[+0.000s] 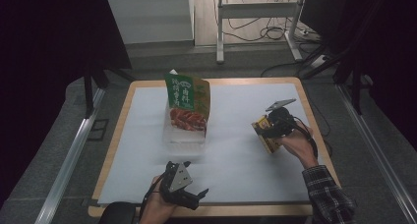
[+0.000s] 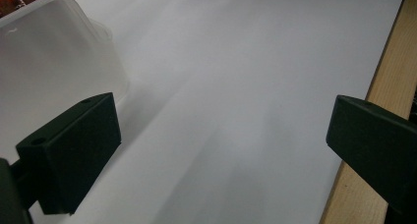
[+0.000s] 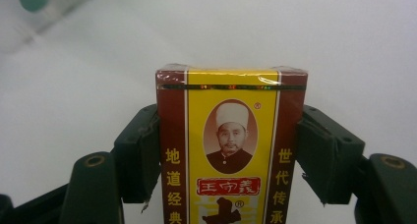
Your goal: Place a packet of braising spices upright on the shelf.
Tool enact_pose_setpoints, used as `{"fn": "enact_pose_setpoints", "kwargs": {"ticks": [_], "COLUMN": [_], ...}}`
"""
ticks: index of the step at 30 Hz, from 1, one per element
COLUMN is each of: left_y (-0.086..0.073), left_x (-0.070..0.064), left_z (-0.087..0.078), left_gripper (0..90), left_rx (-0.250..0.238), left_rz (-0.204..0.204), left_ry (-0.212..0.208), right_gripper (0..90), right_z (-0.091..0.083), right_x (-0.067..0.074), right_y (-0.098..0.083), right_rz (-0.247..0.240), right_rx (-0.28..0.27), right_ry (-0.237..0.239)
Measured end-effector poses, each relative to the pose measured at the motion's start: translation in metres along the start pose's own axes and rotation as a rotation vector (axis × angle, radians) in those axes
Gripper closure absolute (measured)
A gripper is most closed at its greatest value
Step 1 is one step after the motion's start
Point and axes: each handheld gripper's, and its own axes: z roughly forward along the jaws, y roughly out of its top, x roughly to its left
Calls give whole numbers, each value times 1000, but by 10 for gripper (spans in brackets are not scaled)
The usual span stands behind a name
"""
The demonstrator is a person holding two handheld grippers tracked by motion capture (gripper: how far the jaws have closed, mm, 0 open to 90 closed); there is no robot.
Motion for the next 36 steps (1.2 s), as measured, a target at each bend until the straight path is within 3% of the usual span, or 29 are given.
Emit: {"fn": "enact_pose_setpoints", "kwargs": {"ticks": [7,17,36], "left_y": [0,0,1], "left_x": [0,1,1], "left_z": [-1,-2,-3], "left_gripper": [0,0,0], "left_rx": [-2,-2,-12], "left_rz": [-2,1,-3], "left_ry": [3,7,6], "right_gripper": [319,319,319], "right_z": [-9,-15,-22], "right_x": [7,17,33], "right_y": [3,6,21], "right_rz": [-17,-33,-63], "right_rx": [-99,-199,-313], "right_ry": [27,74,102]}}
